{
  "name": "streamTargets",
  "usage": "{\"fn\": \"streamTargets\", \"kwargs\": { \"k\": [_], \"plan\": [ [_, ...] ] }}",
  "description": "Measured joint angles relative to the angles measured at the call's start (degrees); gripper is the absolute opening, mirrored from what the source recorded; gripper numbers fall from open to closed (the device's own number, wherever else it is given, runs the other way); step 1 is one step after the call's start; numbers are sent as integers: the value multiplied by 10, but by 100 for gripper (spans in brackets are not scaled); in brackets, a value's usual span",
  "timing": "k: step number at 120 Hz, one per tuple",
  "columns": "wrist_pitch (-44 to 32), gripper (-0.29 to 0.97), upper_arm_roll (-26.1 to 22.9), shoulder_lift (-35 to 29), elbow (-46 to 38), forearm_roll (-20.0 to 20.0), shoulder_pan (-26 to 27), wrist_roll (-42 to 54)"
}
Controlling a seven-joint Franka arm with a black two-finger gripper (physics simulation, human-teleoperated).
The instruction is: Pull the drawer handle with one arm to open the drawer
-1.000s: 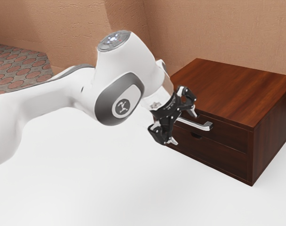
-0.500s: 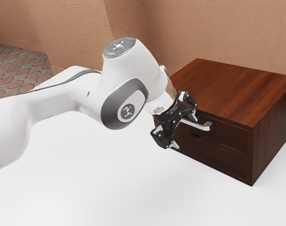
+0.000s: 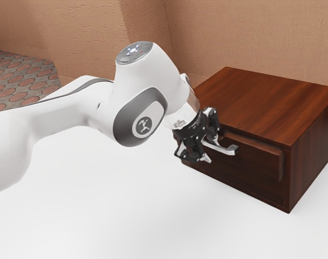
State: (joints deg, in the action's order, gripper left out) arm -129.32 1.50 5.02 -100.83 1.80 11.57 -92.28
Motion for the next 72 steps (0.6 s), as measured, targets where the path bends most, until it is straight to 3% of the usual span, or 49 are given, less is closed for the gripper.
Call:
{"fn": "streamTargets", "kwargs": {
  "k": [29, 72],
  "plan": [
    [9, -3, 1, -6, -4, 0, -1, 0],
    [14, -10, 2, -42, -43, 1, 2, -1]
  ]
}}
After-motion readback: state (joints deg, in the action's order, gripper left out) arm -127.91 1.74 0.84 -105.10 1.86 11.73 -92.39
